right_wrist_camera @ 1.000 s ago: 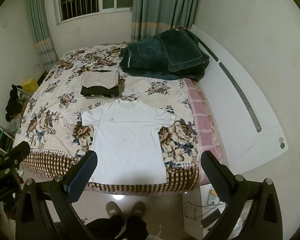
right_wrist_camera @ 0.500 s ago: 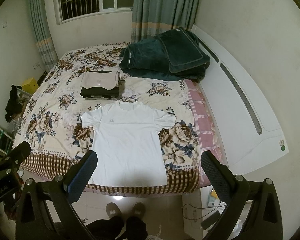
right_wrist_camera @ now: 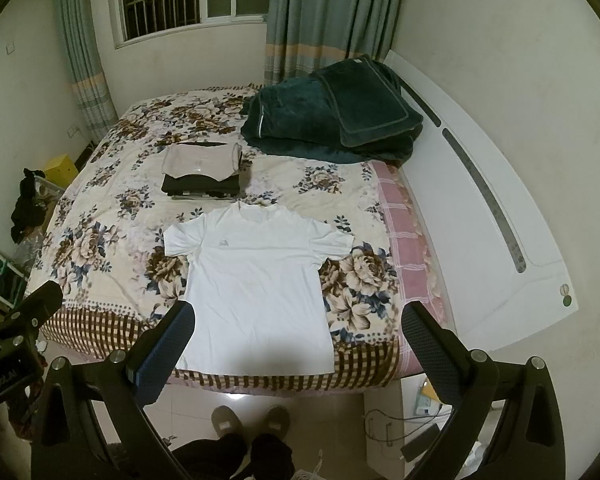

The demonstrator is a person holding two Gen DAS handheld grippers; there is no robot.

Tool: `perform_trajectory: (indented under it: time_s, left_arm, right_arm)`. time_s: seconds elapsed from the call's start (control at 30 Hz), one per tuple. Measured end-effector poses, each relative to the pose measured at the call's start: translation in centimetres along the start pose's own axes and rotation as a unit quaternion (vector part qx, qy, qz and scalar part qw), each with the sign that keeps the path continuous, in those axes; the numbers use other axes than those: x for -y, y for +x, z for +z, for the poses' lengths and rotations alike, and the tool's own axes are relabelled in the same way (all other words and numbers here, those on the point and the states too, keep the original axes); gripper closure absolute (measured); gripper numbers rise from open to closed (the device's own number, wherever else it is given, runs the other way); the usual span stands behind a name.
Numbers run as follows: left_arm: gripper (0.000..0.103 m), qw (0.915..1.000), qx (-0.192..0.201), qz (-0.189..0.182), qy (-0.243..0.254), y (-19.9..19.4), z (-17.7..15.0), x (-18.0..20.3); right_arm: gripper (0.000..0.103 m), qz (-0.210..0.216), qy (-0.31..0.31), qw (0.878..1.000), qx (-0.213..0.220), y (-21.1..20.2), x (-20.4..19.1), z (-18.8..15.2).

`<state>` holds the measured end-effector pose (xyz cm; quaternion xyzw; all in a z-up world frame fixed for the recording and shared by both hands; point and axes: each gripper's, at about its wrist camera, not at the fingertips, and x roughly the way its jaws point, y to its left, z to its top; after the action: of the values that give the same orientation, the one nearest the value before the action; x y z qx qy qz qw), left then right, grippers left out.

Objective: Fold small clothes

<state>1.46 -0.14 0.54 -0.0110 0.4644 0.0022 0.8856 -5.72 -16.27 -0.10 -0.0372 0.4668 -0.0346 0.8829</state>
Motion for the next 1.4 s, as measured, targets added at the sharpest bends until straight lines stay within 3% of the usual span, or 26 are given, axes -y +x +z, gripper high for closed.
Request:
perform_trajectory:
  time_s: [0.63,0.93,1.1,1.4]
  left_arm:
    - [0.0,1.0,0.002,0.0,0.0,0.4,0.6,0.0]
    - [0.0,1.0,0.002,-0.001,0.0,0.7,1.0,0.1]
    - [0.0,1.0,0.003,-0.001,0.0,0.6,0.8,0.2]
    - [0.0,0.9999,0.009,0.007,-0.01,4.8,3.9,-1.1]
  right_arm:
    - [0.0,0.0,0.0,1.0,-0.001,0.0,-0.2,0.0]
    - [0.0,-0.001,0.002,1.0,-0.001,0.4,-0.5,2.4]
    - [0.0,0.0,0.001,1.0,-0.001,0.4,-0.4,2.1]
    - [0.0,-0.001,0.015,1.0,-0.018,2.3,-0.7,3.5]
